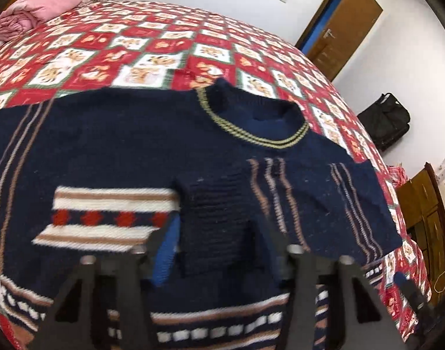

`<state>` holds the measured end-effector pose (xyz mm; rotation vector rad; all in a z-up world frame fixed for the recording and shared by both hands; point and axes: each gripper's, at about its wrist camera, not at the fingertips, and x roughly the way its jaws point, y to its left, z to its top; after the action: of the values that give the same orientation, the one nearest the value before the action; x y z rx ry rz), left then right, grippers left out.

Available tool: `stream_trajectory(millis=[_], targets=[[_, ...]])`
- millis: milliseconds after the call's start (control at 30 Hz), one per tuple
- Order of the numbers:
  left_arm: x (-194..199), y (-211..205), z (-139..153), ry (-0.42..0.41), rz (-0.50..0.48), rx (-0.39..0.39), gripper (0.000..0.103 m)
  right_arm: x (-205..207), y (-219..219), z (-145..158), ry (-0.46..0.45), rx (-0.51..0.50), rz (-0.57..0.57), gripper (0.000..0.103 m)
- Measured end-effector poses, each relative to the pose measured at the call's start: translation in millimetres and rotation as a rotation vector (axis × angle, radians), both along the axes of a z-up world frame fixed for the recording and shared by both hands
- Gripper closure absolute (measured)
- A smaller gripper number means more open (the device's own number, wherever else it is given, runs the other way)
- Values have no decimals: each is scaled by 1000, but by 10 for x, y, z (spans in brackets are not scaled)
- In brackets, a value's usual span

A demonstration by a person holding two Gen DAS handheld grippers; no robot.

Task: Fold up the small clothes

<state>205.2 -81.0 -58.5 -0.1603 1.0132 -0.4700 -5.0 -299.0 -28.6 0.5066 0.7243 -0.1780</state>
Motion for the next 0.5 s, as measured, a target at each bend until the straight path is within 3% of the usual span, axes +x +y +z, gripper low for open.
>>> stream_trajectory(millis=[33,67,133,200,333,500], targets=[[-2,-34,-1,-5,-14,0,67,-15,-35,-26,5,5,-13,23],[-3,-65,-8,-5,-35,-17,79,-25,-74,-49,7,16,-25,23],[-4,-113,-44,19,-64,-59,85,-46,-126,-71,7,32,-43,23],[-21,-140,-44,13,-84,-96,87,-76,-197,-68,11,28,-70,23],[-11,-148,83,-28,-82,-69,89,-180,-385,23,-4,15,-139,23],[59,125,378,-84,-45,-107,89,-327,-600,176,-35,-6,-218,23]])
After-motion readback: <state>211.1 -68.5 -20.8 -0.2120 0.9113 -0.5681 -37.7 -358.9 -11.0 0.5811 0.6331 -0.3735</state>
